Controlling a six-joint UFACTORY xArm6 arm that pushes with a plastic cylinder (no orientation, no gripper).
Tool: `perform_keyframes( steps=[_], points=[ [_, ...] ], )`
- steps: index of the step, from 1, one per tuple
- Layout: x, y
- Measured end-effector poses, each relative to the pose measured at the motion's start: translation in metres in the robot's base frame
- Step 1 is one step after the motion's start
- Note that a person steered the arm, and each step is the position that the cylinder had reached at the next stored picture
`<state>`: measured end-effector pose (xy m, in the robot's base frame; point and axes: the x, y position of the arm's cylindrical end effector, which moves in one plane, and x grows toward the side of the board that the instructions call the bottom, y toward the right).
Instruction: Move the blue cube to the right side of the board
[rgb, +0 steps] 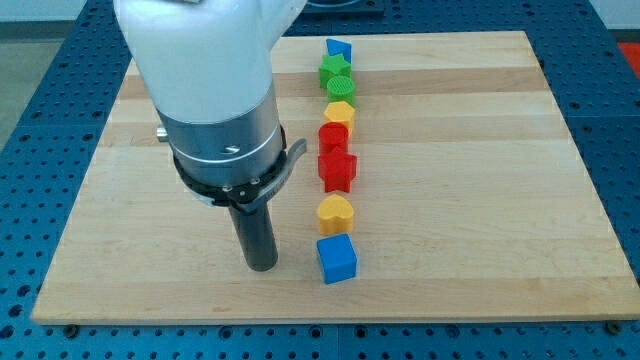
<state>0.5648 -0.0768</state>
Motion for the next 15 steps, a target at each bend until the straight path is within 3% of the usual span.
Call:
perform_keyframes(
  steps=[2,3,10,13,15],
  points=[
    [-0.008,0.001],
    [0.019,0.001],
    [0.000,0.051],
    [0.000,0.149],
    [-0.004,0.158]
  ],
)
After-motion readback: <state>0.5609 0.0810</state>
